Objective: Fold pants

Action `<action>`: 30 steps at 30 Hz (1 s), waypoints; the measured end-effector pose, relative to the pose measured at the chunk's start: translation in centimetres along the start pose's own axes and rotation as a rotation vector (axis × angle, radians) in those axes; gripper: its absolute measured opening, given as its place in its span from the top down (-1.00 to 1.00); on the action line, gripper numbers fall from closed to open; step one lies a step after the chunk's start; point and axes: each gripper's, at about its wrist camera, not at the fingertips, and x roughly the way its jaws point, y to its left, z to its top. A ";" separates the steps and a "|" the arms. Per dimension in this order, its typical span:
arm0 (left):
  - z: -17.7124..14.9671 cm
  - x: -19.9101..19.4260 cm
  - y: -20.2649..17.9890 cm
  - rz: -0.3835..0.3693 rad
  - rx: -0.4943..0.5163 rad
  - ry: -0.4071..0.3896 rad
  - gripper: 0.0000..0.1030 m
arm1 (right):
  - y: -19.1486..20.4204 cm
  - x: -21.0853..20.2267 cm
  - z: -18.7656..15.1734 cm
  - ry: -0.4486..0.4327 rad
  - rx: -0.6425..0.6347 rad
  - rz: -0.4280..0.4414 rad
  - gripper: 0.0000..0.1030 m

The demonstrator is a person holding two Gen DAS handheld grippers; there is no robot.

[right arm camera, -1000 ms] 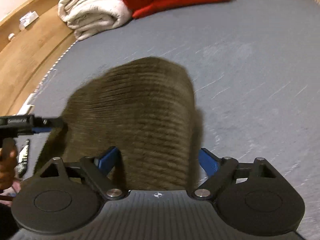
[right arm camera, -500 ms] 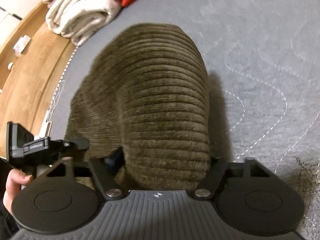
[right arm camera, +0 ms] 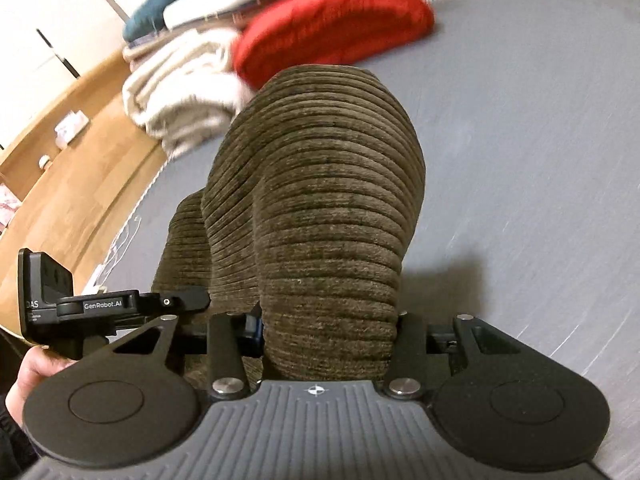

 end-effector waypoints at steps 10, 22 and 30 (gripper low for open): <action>1.7 5.7 -5.7 -0.046 0.086 -0.074 -0.07 | -6.4 -0.7 5.6 -0.115 -0.004 -0.117 0.10; 0.5 3.2 -3.3 0.286 0.024 -0.059 -0.53 | -10.0 3.0 7.1 -0.081 0.193 -0.421 -0.44; -4.5 2.2 -10.4 0.109 0.511 0.018 0.08 | -8.2 1.3 4.7 -0.025 -0.050 -0.353 -0.43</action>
